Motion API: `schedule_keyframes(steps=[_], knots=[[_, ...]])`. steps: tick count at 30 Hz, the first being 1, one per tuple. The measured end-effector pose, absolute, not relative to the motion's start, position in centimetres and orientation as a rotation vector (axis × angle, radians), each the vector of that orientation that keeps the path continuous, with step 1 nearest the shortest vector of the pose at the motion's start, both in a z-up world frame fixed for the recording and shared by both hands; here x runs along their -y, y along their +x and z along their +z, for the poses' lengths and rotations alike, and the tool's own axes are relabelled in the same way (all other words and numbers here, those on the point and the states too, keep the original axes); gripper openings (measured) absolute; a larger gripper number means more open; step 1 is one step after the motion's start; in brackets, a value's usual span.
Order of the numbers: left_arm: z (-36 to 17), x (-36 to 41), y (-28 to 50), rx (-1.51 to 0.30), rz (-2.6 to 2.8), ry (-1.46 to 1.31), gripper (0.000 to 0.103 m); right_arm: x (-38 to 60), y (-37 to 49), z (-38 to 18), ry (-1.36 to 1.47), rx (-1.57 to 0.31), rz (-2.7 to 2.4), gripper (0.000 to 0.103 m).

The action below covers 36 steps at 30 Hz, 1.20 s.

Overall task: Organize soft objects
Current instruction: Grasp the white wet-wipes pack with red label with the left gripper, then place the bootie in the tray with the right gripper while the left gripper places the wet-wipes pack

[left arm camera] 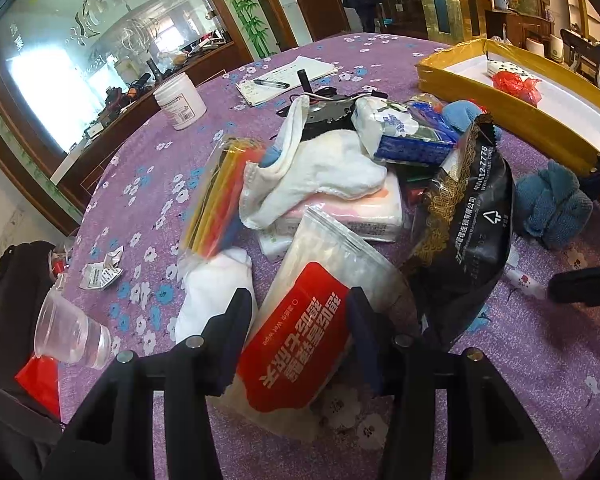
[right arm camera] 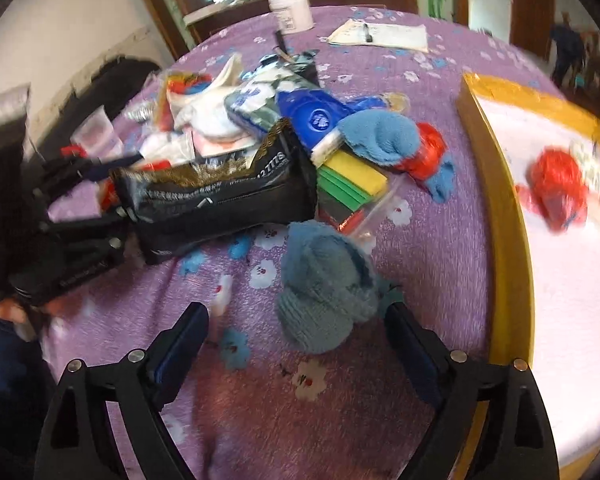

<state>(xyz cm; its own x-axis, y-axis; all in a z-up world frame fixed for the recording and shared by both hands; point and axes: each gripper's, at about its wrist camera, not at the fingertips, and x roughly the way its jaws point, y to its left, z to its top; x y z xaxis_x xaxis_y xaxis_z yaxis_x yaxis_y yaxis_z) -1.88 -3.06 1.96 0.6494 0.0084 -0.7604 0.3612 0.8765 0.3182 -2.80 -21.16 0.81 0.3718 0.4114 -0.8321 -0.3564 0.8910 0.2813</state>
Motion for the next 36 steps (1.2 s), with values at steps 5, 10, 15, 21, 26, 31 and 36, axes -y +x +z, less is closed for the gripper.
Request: schedule_keyframes(steps=[5, 10, 15, 21, 26, 31, 36], knots=[[2.0, 3.2, -1.8, -0.859, -0.214, 0.475, 0.048, 22.2, -2.6, 0.8, 0.14, -1.081, 0.472, 0.088], [2.1, 3.3, -1.6, -0.864, -0.207, 0.477, 0.045, 21.6, -3.0, 1.4, 0.059, -1.036, 0.415, 0.046], [3.0, 2.9, -2.4, -0.847, -0.174, 0.454, 0.019, 21.7, -3.7, 2.4, 0.028, -0.981, 0.415, 0.039], [5.0, 0.8, -4.4, -0.856, -0.196, 0.325, 0.008, 21.6, -5.6, 4.9, -0.015, -0.844, 0.438, 0.039], [5.1, -0.5, -5.4, -0.885, -0.215, 0.241, 0.007, 21.6, -5.6, 4.8, 0.017, -0.842, 0.461, 0.039], [4.0, -1.1, -4.9, -0.93, -0.191, 0.219, 0.023, 21.9, -5.6, 4.3, 0.041, -0.868, 0.471, 0.039], [3.2, -0.7, -5.2, -0.96, -0.212, 0.222, 0.055, 22.5, -5.6, 4.2, 0.064, -0.873, 0.47, 0.04]])
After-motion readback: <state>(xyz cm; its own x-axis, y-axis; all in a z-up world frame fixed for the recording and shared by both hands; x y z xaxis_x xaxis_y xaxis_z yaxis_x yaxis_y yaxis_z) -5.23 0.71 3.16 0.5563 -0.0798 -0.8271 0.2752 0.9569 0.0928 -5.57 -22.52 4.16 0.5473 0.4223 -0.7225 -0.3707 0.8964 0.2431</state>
